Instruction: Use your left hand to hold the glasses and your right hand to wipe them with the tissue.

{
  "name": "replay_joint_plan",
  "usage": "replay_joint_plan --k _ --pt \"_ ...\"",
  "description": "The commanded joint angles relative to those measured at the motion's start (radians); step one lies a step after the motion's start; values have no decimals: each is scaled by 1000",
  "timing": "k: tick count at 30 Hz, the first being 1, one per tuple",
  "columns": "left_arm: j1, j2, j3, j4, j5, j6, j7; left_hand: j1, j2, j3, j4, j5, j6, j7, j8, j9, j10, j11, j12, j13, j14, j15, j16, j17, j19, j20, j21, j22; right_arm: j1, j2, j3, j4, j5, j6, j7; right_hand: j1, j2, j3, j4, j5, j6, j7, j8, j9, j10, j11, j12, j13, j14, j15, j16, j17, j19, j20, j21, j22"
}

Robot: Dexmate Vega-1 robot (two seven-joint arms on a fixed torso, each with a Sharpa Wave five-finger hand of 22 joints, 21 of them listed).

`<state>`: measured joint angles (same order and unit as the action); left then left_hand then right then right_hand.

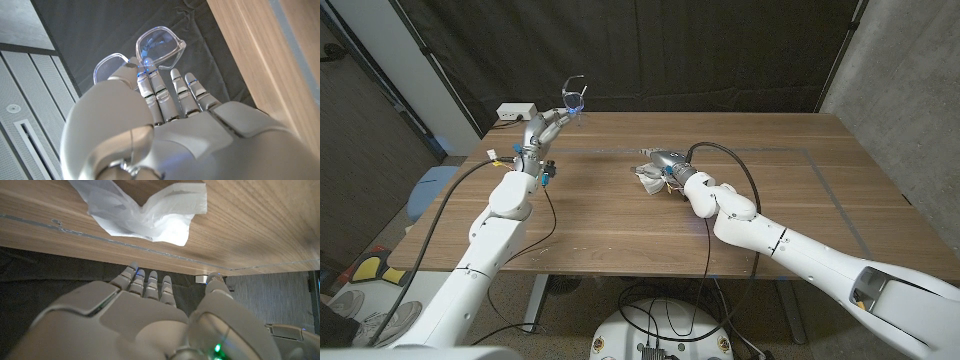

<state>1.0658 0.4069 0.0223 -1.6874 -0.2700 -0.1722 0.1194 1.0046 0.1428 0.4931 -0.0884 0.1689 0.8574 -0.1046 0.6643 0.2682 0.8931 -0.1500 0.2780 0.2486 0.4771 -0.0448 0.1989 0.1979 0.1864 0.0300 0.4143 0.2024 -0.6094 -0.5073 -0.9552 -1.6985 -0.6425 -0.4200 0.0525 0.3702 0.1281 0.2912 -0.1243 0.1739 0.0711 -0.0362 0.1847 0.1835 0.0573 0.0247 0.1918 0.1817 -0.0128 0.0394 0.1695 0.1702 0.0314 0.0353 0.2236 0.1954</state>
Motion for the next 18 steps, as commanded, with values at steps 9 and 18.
replay_joint_plan --k 9,18 --pt "35 -56 -60 -23 -12 62 3 3 3 13 -3 10 165 160 19 13 -1 8 5 5 13 -129 -2 2 5 7 8 6 75 48 -77 107 -73 -102 117 16 -3 -1 -6 3 -33 3 -6 5 -27 0 -7 3 -22 3 1 2 -6 -7 -7 2" --pt "13 -69 -59 3 -4 55 -17 0 3 17 -2 11 161 160 18 17 -4 6 6 5 12 -129 -4 3 5 8 11 6 82 44 -94 118 -84 -156 147 12 -1 -4 -1 2 -28 0 0 6 -24 0 -2 3 -18 -2 6 3 -2 -11 -4 3"
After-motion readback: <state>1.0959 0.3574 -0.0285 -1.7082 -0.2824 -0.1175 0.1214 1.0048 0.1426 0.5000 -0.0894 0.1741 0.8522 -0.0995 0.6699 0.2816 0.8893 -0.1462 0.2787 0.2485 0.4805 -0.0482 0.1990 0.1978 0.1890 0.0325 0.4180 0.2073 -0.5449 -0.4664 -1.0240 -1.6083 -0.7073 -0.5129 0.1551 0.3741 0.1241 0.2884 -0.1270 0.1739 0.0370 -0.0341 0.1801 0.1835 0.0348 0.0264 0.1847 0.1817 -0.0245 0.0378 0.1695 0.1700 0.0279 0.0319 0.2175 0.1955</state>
